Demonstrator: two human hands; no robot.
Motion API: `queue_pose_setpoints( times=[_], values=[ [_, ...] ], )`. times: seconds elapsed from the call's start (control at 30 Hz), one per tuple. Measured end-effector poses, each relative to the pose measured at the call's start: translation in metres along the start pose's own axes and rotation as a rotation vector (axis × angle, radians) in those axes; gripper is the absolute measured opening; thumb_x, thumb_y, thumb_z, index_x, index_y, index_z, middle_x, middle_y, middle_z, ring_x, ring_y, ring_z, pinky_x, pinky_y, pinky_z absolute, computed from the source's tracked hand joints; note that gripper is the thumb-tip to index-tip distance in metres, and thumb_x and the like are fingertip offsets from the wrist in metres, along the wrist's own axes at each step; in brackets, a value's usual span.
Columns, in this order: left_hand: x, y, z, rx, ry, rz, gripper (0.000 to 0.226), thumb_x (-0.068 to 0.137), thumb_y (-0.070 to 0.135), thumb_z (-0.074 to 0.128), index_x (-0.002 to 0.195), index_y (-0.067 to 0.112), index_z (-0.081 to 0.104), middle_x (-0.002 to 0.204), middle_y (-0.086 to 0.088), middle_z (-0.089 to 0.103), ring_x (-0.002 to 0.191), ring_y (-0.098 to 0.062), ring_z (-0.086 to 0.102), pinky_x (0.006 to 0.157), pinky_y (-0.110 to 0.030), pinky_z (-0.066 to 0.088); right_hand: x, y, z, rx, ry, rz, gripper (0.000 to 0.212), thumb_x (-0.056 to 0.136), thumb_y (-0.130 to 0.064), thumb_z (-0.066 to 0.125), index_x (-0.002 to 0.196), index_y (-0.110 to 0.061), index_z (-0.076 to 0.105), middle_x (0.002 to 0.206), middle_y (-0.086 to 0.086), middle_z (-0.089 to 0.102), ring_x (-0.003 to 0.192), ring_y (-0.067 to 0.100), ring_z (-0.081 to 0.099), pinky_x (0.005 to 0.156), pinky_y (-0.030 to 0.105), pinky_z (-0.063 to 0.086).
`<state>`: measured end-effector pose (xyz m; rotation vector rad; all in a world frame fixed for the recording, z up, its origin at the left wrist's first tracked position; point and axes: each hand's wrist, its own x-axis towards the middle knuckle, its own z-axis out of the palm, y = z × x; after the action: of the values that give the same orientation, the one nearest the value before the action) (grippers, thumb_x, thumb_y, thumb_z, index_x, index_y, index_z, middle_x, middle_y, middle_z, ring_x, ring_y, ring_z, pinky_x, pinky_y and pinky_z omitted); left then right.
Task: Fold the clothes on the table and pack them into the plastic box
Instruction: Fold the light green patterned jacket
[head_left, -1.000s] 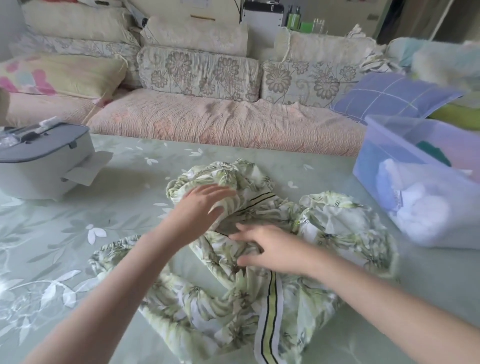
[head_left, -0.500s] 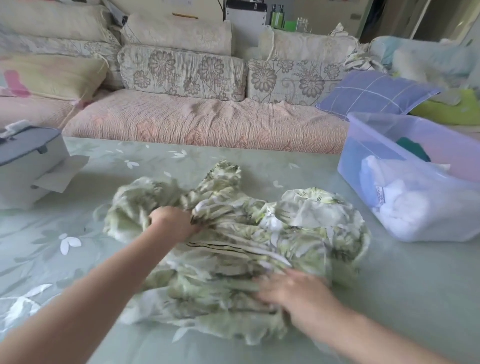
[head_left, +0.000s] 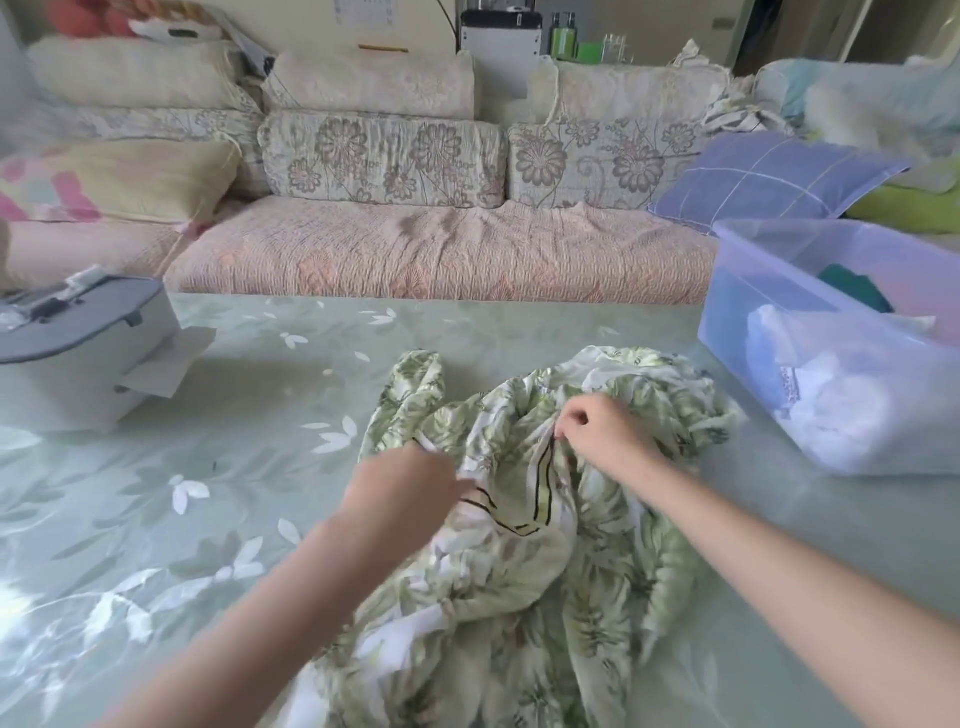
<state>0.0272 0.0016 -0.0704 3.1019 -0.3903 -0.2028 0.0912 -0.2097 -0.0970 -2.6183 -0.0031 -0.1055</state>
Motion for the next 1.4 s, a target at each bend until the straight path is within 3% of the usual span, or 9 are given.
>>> queue_pose_setpoints(
  times=[0.07,0.13,0.3,0.53,0.7,1.0,1.13,1.23,1.4],
  values=[
    [0.031,-0.007,0.005,-0.069,0.200,0.010,0.042,0.099,0.044,0.038,0.134,0.023,0.047,0.127,-0.002,0.057,0.111,-0.019,0.057,0.094,-0.037,0.049,-0.014,-0.002,0.002,-0.059,0.040,-0.109,0.027,0.093,-0.035,0.051,0.113,-0.019,0.060,0.115,-0.003,0.060,0.096,0.016,0.060,0.070,0.024,0.048],
    [0.061,-0.011,0.009,-0.057,0.149,0.135,0.056,0.098,0.046,0.037,0.149,0.028,0.023,0.156,-0.003,0.022,0.143,-0.021,0.021,0.116,-0.049,0.021,-0.033,-0.001,0.006,-0.231,-0.206,-0.084,0.075,0.082,-0.070,0.046,0.147,-0.039,0.024,0.157,-0.003,0.016,0.141,0.028,0.026,0.108,0.044,0.033],
    [0.094,-0.024,0.045,0.112,-0.211,0.061,0.069,0.090,0.068,0.013,0.149,0.039,-0.006,0.158,0.006,-0.008,0.146,-0.027,-0.002,0.112,-0.064,0.002,-0.055,0.025,0.024,-0.323,-0.608,0.058,0.103,0.066,-0.087,0.044,0.139,-0.054,-0.023,0.158,0.001,-0.017,0.142,0.034,-0.022,0.112,0.061,-0.010],
    [0.047,-0.073,0.074,0.055,-0.206,-0.161,0.093,0.058,0.089,-0.016,0.144,0.054,-0.006,0.158,0.013,-0.011,0.146,-0.012,-0.004,0.112,-0.058,0.013,-0.020,0.063,0.001,-0.371,-0.580,-0.008,0.106,0.056,-0.092,0.042,0.140,-0.059,-0.014,0.159,-0.007,-0.008,0.146,0.024,-0.014,0.116,0.055,-0.007],
    [0.001,-0.067,0.056,0.314,-0.310,-0.092,0.056,0.103,0.022,0.022,0.145,0.051,0.000,0.159,-0.002,-0.014,0.146,-0.028,0.008,0.100,-0.044,0.039,0.006,0.040,0.012,-0.210,-0.637,-0.109,0.105,0.063,-0.077,0.062,0.148,-0.045,0.009,0.159,-0.008,0.010,0.146,0.019,0.012,0.119,0.044,0.013],
    [-0.047,-0.076,0.040,0.123,-0.115,-0.327,0.053,0.094,0.059,0.029,0.132,0.025,0.041,0.104,0.006,0.062,0.091,-0.013,0.064,0.070,-0.023,0.051,0.010,0.005,0.021,0.050,-0.564,-0.270,0.074,0.075,-0.056,0.067,0.141,-0.039,0.039,0.157,-0.009,0.016,0.145,0.019,0.017,0.116,0.052,0.017],
    [-0.018,-0.105,0.040,-0.087,0.221,-0.433,0.034,0.100,0.032,0.038,0.129,0.015,0.041,0.114,-0.008,0.059,0.104,-0.026,0.058,0.083,-0.040,0.050,0.003,0.037,0.008,0.019,-0.002,0.085,0.074,0.075,-0.059,0.067,0.136,-0.023,0.046,0.145,0.003,0.037,0.133,0.026,0.031,0.107,0.041,0.032],
    [0.001,-0.121,0.053,-0.128,0.078,-0.440,0.049,0.099,0.034,0.042,0.143,0.017,0.031,0.143,-0.009,0.042,0.129,-0.028,0.042,0.103,-0.044,0.039,-0.005,0.056,0.011,-0.343,-0.145,0.293,0.088,0.071,-0.071,0.061,0.134,-0.013,0.040,0.135,0.009,0.042,0.126,0.030,0.036,0.099,0.036,0.037],
    [0.007,-0.123,0.062,-0.197,0.082,-0.418,0.043,0.088,0.040,0.062,0.118,0.011,0.056,0.111,-0.009,0.063,0.100,-0.027,0.061,0.082,-0.034,0.050,-0.004,0.067,0.006,-0.237,-0.009,0.191,0.016,0.079,-0.030,0.067,0.082,-0.018,0.055,0.084,0.005,0.060,0.093,0.031,0.060,0.065,0.030,0.037]
  ],
)
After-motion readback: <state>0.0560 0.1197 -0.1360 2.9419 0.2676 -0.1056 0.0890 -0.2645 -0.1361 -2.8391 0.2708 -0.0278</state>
